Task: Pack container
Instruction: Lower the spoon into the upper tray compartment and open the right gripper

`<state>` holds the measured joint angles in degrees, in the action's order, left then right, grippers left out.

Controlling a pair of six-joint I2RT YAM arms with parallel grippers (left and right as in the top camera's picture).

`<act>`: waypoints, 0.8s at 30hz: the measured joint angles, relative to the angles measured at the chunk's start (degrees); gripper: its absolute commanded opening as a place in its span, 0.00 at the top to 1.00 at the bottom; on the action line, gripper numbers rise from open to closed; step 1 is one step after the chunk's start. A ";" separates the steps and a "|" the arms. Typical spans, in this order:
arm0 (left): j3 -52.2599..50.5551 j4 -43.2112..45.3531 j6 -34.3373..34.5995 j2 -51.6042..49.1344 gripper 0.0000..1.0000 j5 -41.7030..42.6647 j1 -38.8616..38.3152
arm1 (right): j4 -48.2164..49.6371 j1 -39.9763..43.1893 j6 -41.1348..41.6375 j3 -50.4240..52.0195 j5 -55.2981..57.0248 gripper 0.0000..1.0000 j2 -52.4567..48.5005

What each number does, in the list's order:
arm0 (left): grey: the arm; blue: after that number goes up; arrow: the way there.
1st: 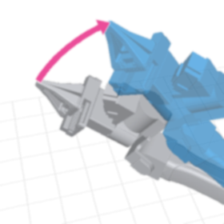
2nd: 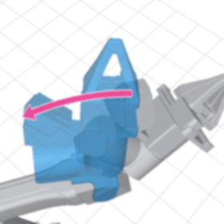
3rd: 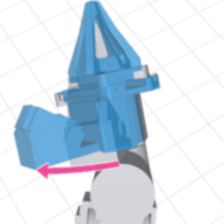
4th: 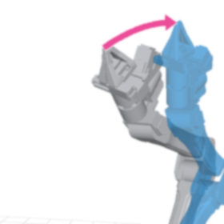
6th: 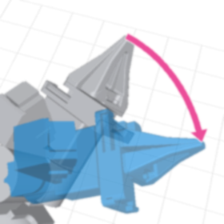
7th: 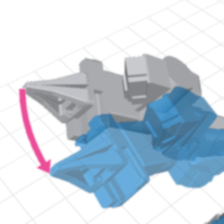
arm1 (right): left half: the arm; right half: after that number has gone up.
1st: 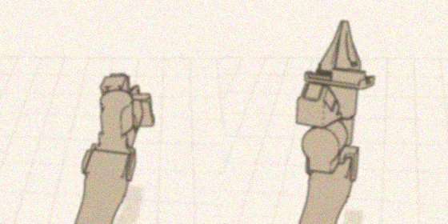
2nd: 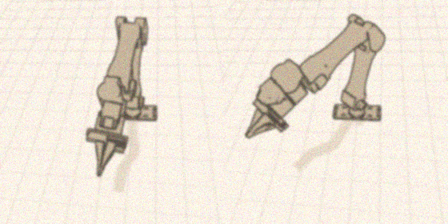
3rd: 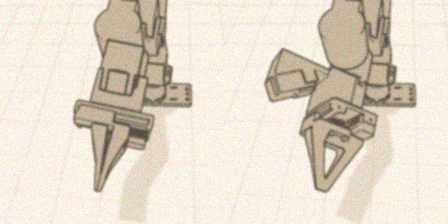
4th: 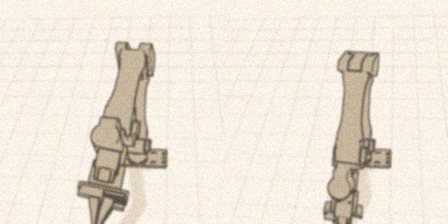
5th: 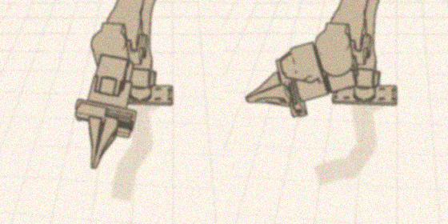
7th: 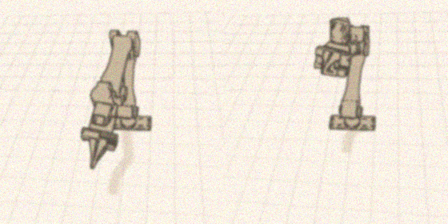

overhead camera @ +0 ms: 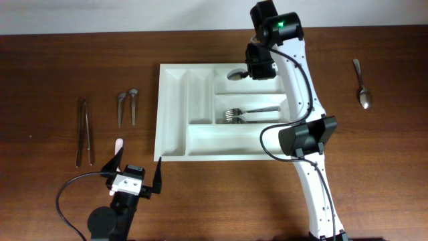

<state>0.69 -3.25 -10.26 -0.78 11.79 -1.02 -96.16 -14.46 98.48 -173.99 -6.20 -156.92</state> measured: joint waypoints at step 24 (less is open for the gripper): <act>0.00 0.00 0.00 0.00 0.01 0.00 0.00 | 8.92 -0.02 -0.63 7.93 1.05 0.66 -0.02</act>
<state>0.69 -3.25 -10.26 -0.78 11.79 -1.02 -87.24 -14.48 97.84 -166.06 -5.15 -156.94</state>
